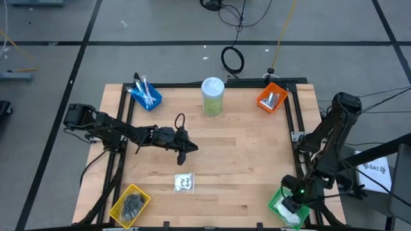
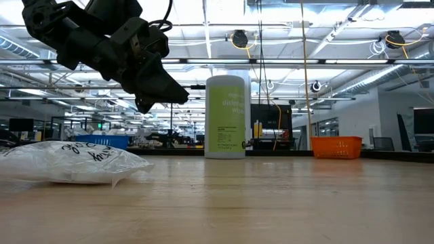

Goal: Pick & Place Travel size toiletries
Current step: Put the cotton pack into the green bin

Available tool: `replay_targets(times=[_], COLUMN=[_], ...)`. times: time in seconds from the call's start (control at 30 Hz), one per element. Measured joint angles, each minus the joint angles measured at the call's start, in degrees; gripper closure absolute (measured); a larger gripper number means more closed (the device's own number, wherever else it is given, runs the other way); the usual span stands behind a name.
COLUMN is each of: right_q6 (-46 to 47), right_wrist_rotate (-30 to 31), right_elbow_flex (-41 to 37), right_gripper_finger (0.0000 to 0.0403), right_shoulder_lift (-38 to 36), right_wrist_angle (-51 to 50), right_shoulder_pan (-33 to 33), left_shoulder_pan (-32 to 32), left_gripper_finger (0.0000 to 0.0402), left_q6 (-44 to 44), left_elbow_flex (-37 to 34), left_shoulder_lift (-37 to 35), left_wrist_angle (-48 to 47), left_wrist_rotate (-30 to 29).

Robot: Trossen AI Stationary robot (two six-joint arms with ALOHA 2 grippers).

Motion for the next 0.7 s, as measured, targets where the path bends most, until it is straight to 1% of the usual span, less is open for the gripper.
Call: replay_targets(times=[0.13, 0.2, 0.27, 0.33, 0.4, 0.47, 0.53, 0.57, 0.6, 0.63, 0.7], right_q6=[-3.2, -7.1, -11.1, -15.1, -21.2, -31.3, -45.6, -54.2, -63.6, -72.8, -87.9], right_wrist_rotate=[0.2, 3.8, 10.3, 19.0, 28.3, 36.8, 43.6, 45.9, 47.2, 47.1, 44.1], right_elbow_flex=[0.0, 0.0, 0.0, 0.0, 0.0, 0.0, 0.0, 0.0, -0.1, -0.5, -1.7], right_gripper_finger=[0.0269, 0.0272, 0.0274, 0.0274, 0.0274, 0.0275, 0.0275, 0.0275, 0.0275, 0.0274, 0.027], right_shoulder_lift=[-0.4, -0.4, -0.4, -0.4, -0.4, -0.4, -0.4, -0.2, 0.2, 0.7, 2.1], right_wrist_angle=[-0.4, -0.5, -0.5, -0.5, -0.1, 2.3, 8.3, 12.7, 18.5, 25.2, 38.2], right_shoulder_pan=[0.0, -0.2, -1.0, -2.6, -4.8, -7.7, -10.8, -12.3, -14.0, -15.7, -19.3], left_shoulder_pan=[0.0, 0.0, 0.0, 0.0, 0.0, 0.0, 0.0, 0.0, 0.0, 0.0, 0.0], left_gripper_finger=[0.0366, 0.0366, 0.0366, 0.0366, 0.0366, 0.0366, 0.0366, 0.0366, 0.0366, 0.0366, 0.0366], left_q6=[0.2, 0.3, 0.3, 0.3, 0.3, 0.2, -0.2, -0.7, -1.4, -2.1, -4.1], left_elbow_flex=[0.0, 0.0, 0.0, 0.0, 0.0, 0.0, 0.0, 0.0, 0.0, 0.0, 0.0], left_shoulder_lift=[0.0, 0.0, 0.0, 0.0, 0.0, 0.0, 0.0, 0.0, 0.0, 0.0, 0.0], left_wrist_angle=[-0.3, -0.3, -0.3, -0.3, -0.3, -0.3, -0.3, -0.2, -0.1, -0.1, -0.4], left_wrist_rotate=[0.0, 0.0, 0.0, 0.0, 0.0, 0.0, 0.0, 0.0, 0.0, 0.0, 2.2])
